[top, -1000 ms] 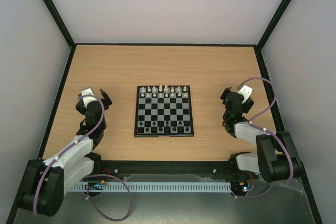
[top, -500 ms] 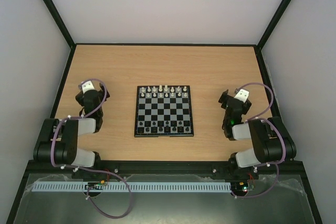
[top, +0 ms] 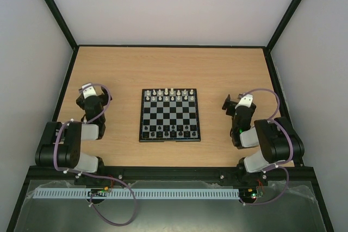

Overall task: Set up the chess pieces on the board
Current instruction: Reset both arms

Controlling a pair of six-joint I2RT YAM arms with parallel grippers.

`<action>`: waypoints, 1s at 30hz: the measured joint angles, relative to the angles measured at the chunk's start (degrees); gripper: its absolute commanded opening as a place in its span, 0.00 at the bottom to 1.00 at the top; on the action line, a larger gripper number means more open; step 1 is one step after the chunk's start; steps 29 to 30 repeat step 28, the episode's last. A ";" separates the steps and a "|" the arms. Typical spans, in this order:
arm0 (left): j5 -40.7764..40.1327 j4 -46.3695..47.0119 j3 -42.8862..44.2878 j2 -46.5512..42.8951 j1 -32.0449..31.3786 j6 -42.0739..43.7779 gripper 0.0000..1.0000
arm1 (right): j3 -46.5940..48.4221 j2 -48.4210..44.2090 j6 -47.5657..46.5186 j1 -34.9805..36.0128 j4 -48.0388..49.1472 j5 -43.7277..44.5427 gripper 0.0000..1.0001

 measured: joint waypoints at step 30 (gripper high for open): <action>14.01 9.16 -2.19 4.42 -0.74 7.74 1.00 | 3.82 0.55 1.62 -1.33 -3.87 0.50 0.99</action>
